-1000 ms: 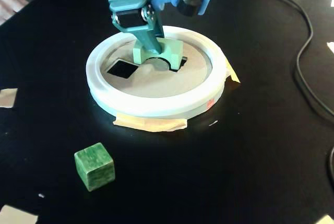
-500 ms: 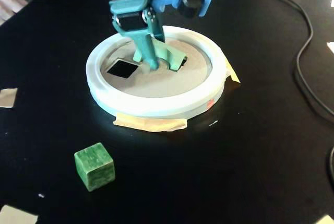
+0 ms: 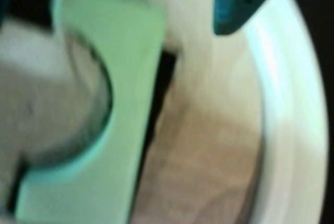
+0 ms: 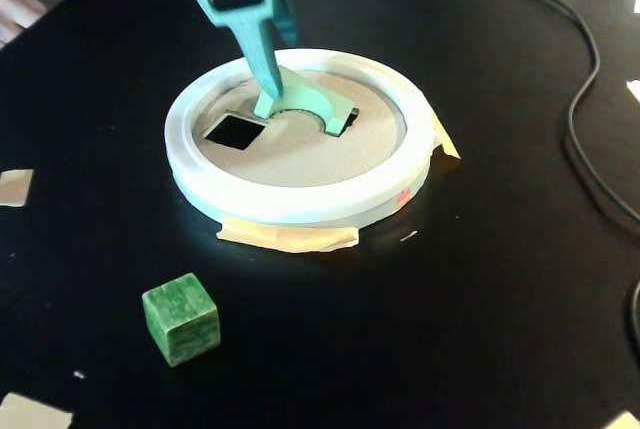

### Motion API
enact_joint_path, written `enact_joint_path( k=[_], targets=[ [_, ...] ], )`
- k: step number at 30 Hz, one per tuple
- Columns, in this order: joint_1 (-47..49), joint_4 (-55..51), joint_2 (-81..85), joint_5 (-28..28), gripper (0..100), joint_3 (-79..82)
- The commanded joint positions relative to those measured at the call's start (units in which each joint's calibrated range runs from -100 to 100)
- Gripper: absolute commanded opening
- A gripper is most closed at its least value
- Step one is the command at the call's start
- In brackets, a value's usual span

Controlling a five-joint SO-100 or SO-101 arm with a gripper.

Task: Pick up the U shape block and drop it in corresponding U shaped hole

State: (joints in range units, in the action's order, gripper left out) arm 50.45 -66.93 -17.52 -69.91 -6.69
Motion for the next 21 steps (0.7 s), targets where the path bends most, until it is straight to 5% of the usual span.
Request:
enact_joint_path(
  k=[1, 13, 21],
  targets=[
    [2.4, -7.2, 9.0, 3.0, 67, -5.2],
    [0.7, -14.2, 9.3, 30.0, 69, -4.9],
    [0.7, -14.3, 8.2, 35.1, 69, -4.0]
  ],
)
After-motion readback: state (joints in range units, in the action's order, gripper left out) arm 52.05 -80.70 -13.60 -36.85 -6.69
